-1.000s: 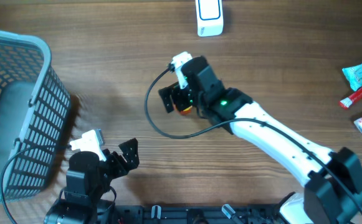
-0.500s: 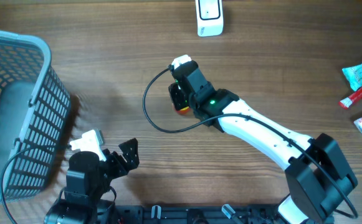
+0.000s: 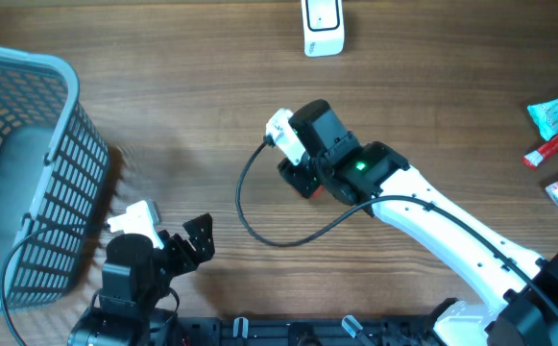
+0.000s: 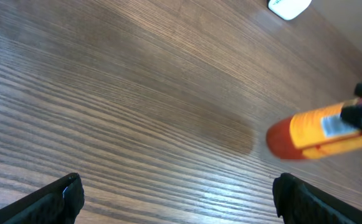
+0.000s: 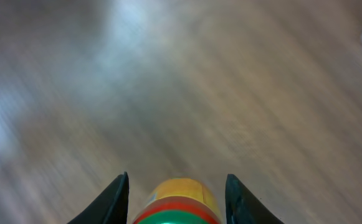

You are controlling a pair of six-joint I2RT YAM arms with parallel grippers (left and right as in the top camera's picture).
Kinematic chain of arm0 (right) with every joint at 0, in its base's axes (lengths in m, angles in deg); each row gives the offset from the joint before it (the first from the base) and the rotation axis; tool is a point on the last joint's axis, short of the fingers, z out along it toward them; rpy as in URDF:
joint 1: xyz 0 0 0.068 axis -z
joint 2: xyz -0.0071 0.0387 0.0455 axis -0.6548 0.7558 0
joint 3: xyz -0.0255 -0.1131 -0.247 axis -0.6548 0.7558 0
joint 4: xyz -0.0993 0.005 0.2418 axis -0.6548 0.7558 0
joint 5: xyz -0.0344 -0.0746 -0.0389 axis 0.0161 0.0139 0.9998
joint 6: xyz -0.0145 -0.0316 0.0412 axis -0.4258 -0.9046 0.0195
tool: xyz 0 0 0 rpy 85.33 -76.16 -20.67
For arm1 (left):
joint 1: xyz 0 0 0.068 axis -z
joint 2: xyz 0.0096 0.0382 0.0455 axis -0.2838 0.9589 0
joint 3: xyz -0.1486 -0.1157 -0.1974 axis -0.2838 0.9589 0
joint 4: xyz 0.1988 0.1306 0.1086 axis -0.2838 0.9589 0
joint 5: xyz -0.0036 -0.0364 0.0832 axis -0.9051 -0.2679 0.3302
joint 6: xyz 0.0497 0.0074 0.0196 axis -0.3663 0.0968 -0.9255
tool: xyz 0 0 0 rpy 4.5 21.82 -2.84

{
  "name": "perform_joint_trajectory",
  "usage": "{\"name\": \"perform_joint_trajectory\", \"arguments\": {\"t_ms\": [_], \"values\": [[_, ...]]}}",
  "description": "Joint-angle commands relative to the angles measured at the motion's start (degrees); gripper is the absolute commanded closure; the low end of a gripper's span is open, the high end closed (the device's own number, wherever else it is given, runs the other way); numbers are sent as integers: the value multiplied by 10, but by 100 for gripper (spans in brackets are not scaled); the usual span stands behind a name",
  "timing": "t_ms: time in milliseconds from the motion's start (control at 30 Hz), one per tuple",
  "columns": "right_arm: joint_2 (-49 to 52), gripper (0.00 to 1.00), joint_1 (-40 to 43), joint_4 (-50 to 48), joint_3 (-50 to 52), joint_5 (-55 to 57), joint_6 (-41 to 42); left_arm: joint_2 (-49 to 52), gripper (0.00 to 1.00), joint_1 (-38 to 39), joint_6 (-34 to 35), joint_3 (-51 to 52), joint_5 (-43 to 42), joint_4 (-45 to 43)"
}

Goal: Scan the item barcode

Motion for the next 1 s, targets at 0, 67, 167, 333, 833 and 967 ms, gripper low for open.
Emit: {"name": "perform_joint_trajectory", "arguments": {"t_ms": [0, 67, 167, 333, 833, 967], "values": [[11, 71, 4, 14, -1, -95, -80, -4, 0, 3, -13, -7, 8, -1], [14, 68, 7, 12, -1, -111, -96, -4, 0, 3, -13, -7, 8, -1], [14, 68, 18, 12, -1, -188, -132, -4, 0, 3, -13, -7, 8, -1], [27, 69, 50, 10, 3, -244, -135, -4, 0, 3, -13, -7, 8, -1], [53, 57, 138, -71, 3, -246, -210, -4, 0, 3, -13, -7, 8, -1], [53, 40, 137, -72, 2, -252, -210, -4, 0, 3, -13, -7, 8, -1]]}}
